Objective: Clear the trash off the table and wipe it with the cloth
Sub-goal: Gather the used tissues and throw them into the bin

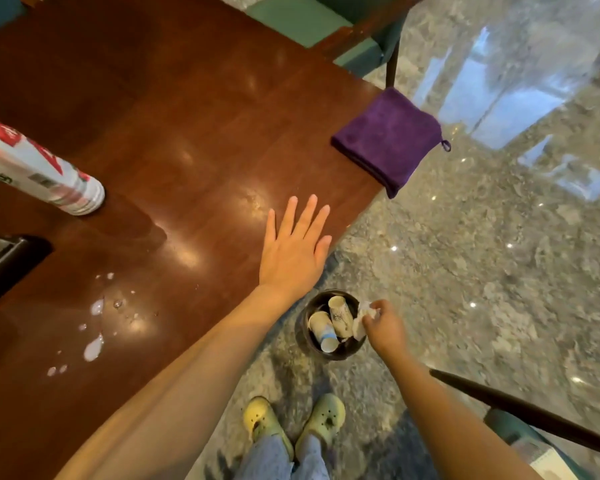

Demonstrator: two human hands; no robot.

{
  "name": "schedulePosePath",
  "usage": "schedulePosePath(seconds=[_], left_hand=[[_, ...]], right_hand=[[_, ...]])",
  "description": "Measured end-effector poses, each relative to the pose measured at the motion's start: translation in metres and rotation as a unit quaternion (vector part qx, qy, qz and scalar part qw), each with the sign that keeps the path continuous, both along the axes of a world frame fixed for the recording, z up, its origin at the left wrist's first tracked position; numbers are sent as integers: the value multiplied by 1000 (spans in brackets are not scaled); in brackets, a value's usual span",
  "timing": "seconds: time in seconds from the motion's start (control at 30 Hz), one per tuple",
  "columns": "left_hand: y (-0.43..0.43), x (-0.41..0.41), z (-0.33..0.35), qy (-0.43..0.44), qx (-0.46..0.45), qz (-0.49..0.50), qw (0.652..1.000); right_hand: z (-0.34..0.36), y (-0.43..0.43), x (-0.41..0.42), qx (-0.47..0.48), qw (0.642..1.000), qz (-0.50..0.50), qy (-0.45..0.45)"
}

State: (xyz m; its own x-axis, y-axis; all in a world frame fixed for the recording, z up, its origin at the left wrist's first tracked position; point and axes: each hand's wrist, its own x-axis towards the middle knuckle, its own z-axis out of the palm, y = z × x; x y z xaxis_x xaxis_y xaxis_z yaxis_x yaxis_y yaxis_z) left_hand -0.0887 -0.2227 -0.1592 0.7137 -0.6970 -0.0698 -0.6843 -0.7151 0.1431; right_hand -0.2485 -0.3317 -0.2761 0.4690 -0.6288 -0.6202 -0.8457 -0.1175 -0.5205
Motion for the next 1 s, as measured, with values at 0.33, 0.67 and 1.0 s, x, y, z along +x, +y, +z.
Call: schedulePosePath(seconds=[0.33,0.67,1.0], left_hand=[[-2,-2,-6,-13,-5,10,1000],[-1,-1,-12,-21,-11,9,1000],[-1,-2,-10,-22,-5,13,1000]], right_hand=[[-83,8,2,-23,996,69,53],[-101,14,-6,17,986,157,51],[-70,-8,-3,-20,979,198,36]])
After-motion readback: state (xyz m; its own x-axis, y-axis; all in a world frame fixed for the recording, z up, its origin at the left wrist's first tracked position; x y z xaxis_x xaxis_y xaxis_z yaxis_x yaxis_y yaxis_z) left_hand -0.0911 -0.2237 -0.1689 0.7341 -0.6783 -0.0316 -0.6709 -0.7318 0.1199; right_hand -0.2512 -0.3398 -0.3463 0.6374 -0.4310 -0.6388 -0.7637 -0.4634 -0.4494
